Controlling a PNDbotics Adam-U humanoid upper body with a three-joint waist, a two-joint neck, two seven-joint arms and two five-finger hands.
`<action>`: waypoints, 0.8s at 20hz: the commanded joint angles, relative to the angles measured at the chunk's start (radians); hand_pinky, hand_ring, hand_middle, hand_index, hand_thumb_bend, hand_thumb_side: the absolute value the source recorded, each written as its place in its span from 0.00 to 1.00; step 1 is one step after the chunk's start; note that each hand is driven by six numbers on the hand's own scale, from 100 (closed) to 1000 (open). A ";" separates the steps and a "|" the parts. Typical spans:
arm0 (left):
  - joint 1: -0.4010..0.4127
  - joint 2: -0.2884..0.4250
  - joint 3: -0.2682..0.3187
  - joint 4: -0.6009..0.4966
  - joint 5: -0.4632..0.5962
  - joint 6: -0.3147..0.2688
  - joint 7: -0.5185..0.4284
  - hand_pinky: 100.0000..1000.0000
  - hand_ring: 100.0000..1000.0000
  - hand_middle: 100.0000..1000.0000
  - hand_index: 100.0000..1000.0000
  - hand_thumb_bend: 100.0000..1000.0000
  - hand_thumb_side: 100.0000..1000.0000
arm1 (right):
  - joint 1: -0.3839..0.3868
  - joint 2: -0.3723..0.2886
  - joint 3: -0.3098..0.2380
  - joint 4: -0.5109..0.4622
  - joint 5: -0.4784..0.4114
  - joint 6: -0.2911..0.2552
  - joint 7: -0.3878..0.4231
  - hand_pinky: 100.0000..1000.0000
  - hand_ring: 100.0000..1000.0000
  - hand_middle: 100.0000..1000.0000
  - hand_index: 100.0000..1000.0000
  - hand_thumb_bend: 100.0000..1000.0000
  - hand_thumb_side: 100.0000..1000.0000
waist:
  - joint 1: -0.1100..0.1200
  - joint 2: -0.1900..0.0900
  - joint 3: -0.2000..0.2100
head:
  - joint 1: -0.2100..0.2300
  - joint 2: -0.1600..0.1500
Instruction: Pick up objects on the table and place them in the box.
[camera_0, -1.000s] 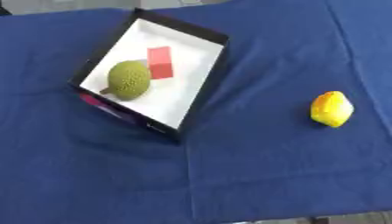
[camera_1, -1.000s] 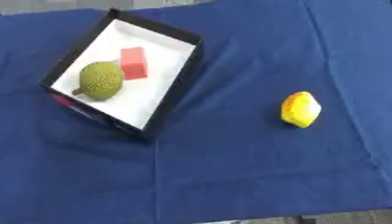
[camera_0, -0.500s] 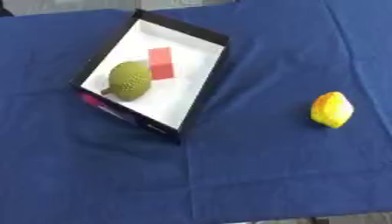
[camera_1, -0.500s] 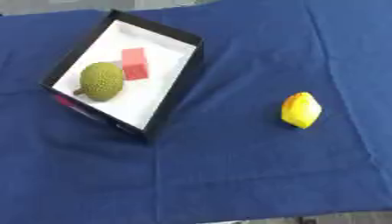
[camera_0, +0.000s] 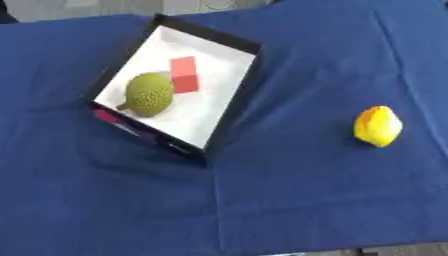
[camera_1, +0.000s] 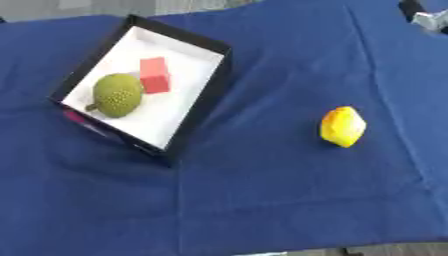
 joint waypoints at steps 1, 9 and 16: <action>0.001 0.014 0.001 -0.013 0.000 0.000 -0.005 0.59 0.68 0.72 0.76 0.00 0.63 | -0.030 -0.014 0.025 -0.060 -0.061 -0.025 0.074 0.96 1.00 1.00 0.92 0.00 0.25 | 0.007 -0.037 0.003 | -0.004 -0.001; 0.002 0.014 -0.002 -0.016 0.002 0.001 -0.009 0.59 0.68 0.72 0.75 0.00 0.63 | -0.064 0.009 0.085 -0.143 -0.175 0.010 0.188 0.98 1.00 1.00 0.92 0.00 0.23 | 0.007 -0.039 0.009 | -0.008 -0.001; 0.003 0.014 -0.005 -0.014 0.001 0.002 -0.019 0.60 0.68 0.72 0.75 0.00 0.63 | -0.045 -0.008 0.119 -0.180 -0.220 0.004 0.291 1.00 1.00 1.00 0.93 0.00 0.26 | 0.006 -0.036 0.011 | -0.008 -0.001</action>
